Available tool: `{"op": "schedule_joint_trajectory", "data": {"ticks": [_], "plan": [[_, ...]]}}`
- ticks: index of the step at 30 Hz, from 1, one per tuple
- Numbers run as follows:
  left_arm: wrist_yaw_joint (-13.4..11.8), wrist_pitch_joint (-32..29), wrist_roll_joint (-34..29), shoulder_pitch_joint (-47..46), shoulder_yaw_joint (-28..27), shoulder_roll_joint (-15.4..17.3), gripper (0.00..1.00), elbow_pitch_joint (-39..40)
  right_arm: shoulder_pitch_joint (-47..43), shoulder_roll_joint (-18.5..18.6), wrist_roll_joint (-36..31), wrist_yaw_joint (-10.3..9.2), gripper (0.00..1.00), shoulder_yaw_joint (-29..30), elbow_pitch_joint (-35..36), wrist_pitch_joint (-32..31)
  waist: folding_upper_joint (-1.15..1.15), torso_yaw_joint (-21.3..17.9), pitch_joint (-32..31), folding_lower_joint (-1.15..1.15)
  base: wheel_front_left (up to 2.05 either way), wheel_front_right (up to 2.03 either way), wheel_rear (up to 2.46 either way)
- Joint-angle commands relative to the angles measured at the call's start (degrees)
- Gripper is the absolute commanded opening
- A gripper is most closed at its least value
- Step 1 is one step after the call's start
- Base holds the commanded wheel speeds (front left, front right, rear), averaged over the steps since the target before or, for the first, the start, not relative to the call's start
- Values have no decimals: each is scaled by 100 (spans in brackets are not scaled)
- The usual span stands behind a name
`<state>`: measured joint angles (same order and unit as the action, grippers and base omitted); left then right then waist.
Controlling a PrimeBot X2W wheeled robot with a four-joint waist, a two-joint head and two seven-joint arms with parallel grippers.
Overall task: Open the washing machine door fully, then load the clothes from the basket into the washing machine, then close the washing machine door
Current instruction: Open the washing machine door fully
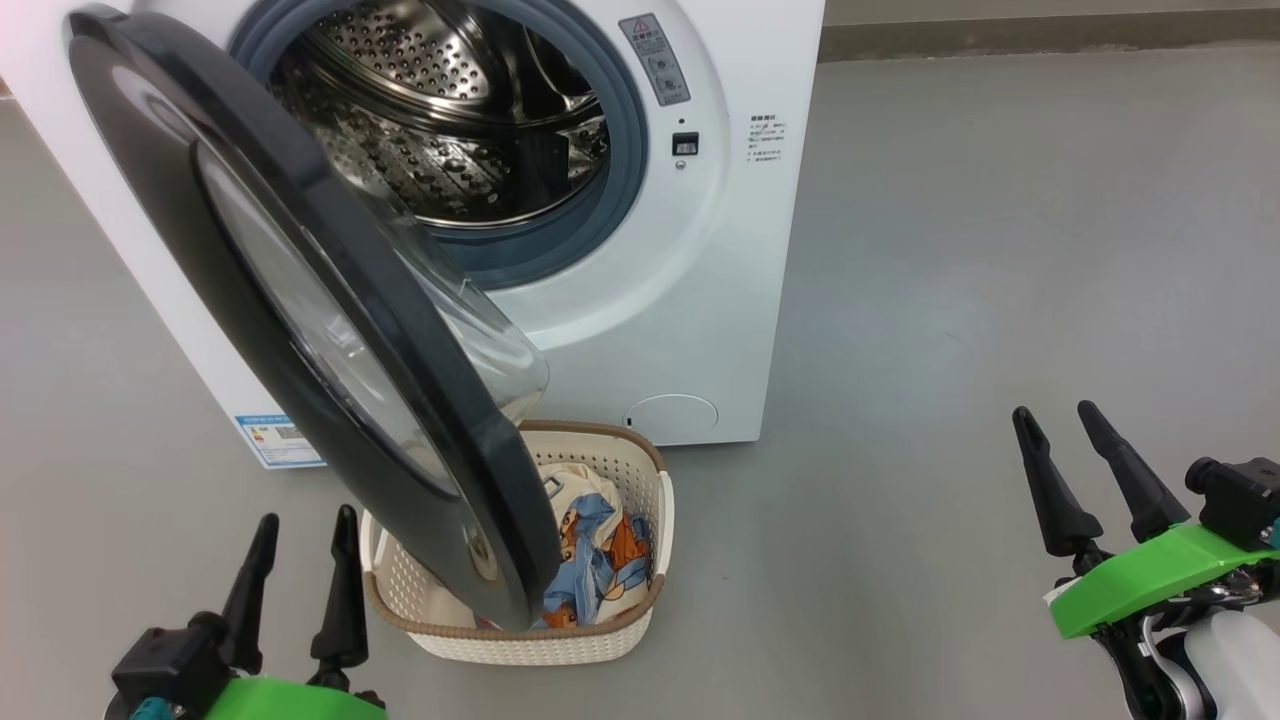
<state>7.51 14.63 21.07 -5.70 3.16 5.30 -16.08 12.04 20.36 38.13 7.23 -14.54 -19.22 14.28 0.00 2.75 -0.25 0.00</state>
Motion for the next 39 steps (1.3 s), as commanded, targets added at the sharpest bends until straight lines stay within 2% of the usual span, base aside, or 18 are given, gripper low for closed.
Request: {"op": "schedule_joint_trajectory", "data": {"ticks": [1,28,29,30,31,32,39], "plan": [[-2,37,-51,-116,-177,100,100,163,-29,64,-108,25,100,-19,100,71,0,-2,-4,0,0,0,0],[-2,37,-25,-98,-165,88,100,100,-115,-28,-231,25,100,-107,123,72,0,39,-67,0,0,0,0],[-2,37,-18,-103,-162,90,84,99,-114,-31,-233,25,100,-109,124,72,0,37,-66,0,0,0,0],[-2,37,-10,-107,-161,92,51,97,-112,-35,-235,25,100,-110,123,72,0,33,-64,0,0,0,0],[-2,37,-3,-112,-159,96,23,97,-109,-39,-237,25,100,-109,122,72,0,29,-60,0,0,0,0],[-2,37,0,-119,-153,100,0,100,-104,-43,-239,25,100,-107,121,72,0,26,-56,0,0,0,0],[-2,37,-32,-220,-149,90,0,576,-122,-72,-259,25,100,-54,118,72,0,50,-43,0,0,0,0]]}}
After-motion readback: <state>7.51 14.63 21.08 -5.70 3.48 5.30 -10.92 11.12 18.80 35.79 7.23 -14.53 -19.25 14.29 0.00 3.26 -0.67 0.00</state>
